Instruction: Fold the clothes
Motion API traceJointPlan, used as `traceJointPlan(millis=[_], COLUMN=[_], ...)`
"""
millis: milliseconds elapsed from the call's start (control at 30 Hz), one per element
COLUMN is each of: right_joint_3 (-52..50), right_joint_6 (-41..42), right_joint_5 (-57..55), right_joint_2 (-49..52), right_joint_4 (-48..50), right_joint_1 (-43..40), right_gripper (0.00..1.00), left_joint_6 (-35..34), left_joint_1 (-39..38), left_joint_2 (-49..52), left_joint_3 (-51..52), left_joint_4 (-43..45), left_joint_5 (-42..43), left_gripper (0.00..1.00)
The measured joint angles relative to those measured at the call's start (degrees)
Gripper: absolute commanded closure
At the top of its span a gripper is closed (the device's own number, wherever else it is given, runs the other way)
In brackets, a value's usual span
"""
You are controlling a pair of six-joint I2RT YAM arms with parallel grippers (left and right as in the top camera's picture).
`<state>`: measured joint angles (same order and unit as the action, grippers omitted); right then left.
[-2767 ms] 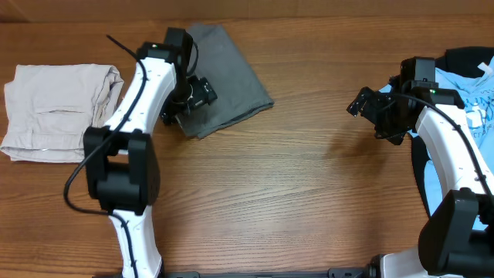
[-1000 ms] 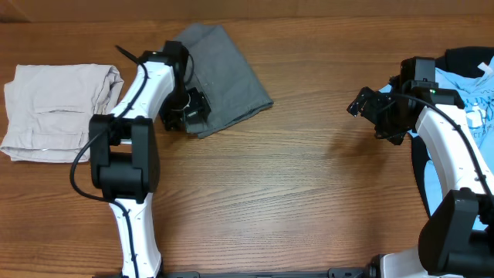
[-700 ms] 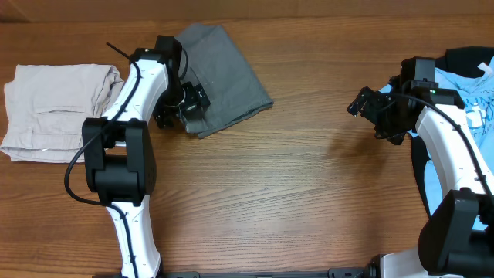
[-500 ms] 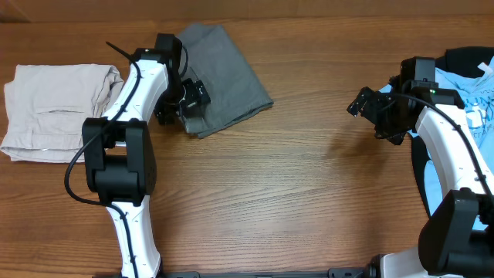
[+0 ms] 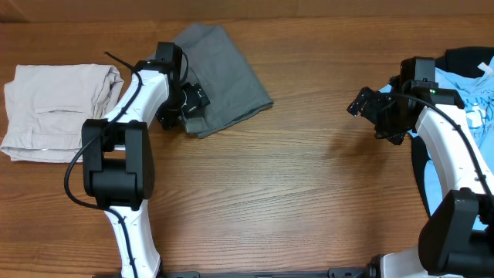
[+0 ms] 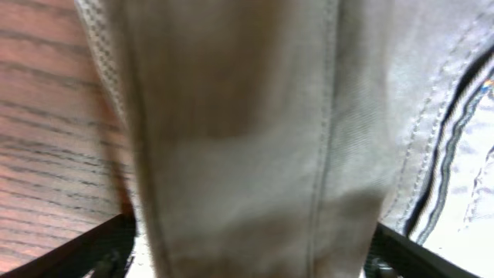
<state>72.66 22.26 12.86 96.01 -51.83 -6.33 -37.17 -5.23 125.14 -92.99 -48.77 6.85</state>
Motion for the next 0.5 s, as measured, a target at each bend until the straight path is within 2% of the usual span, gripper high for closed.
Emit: traceJointPlan(millis=[100,333,500], right_joint_3=[0.0,0.0,0.0], right_joint_6=[0.0,0.0,0.0], right_joint_5=[0.0,0.0,0.0], right_joint_2=[0.0,0.0,0.0], right_joint_4=[0.0,0.0,0.0], right_joint_1=[0.0,0.0,0.0], right_gripper=[0.00,0.00,0.00], left_joint_6=[-0.7,-1.7,-2.0], left_joint_1=[0.1,0.1,0.1], left_joint_2=[-0.4,-0.4,-0.4], left_joint_3=[1.0,1.5,1.6], left_joint_4=[1.1,1.7,2.2], left_joint_5=[-0.2,0.0,0.5], left_gripper=[0.36,0.43,0.60])
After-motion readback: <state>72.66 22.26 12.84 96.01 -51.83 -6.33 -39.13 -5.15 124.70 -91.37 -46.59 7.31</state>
